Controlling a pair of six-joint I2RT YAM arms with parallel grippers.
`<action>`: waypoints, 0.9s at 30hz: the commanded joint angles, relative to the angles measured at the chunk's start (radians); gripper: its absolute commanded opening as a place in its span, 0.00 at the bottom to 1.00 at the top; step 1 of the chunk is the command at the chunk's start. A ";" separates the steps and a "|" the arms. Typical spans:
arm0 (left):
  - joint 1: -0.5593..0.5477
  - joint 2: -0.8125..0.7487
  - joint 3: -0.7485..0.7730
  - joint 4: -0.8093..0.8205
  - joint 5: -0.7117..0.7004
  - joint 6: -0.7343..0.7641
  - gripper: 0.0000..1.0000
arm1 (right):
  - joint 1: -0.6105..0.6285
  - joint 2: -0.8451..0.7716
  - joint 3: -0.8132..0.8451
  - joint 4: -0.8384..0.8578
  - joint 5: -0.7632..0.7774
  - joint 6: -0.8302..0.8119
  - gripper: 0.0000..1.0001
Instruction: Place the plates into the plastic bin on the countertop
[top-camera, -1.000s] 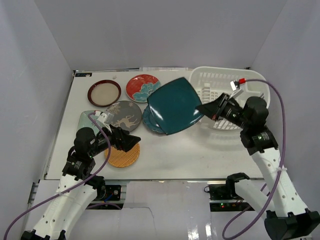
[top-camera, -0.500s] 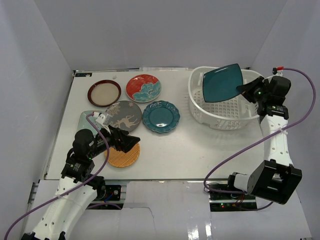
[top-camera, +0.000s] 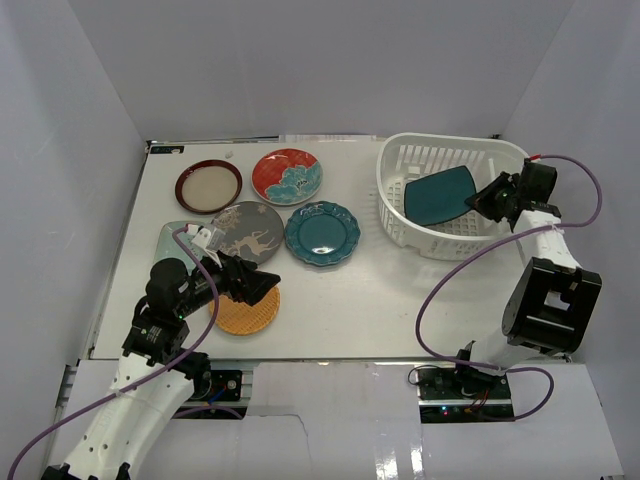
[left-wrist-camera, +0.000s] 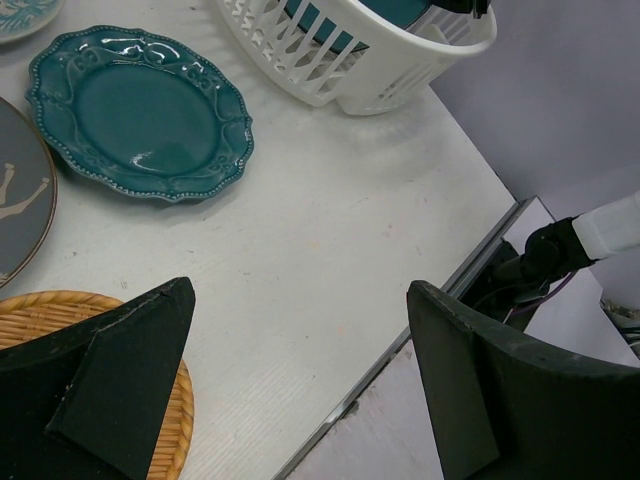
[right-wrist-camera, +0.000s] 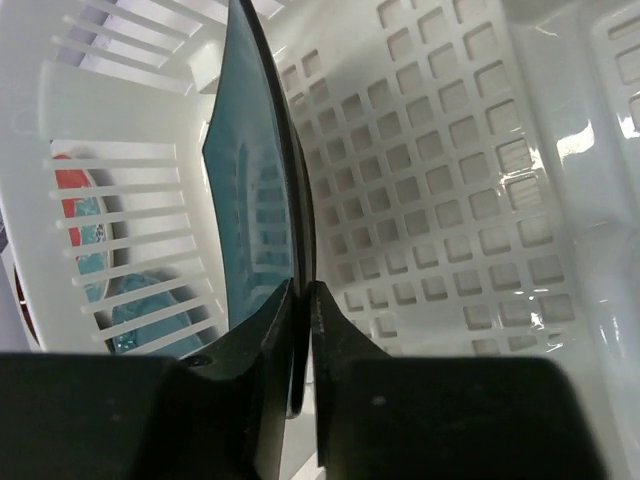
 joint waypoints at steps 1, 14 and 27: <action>-0.004 -0.001 0.004 -0.003 -0.015 -0.004 0.98 | -0.001 -0.014 0.045 0.083 0.011 -0.034 0.20; -0.004 -0.010 0.007 -0.010 -0.024 -0.004 0.98 | 0.075 -0.097 0.121 -0.032 0.180 -0.137 0.97; -0.002 -0.012 0.012 -0.022 -0.055 -0.004 0.98 | 1.042 -0.512 -0.618 0.543 0.689 0.354 0.52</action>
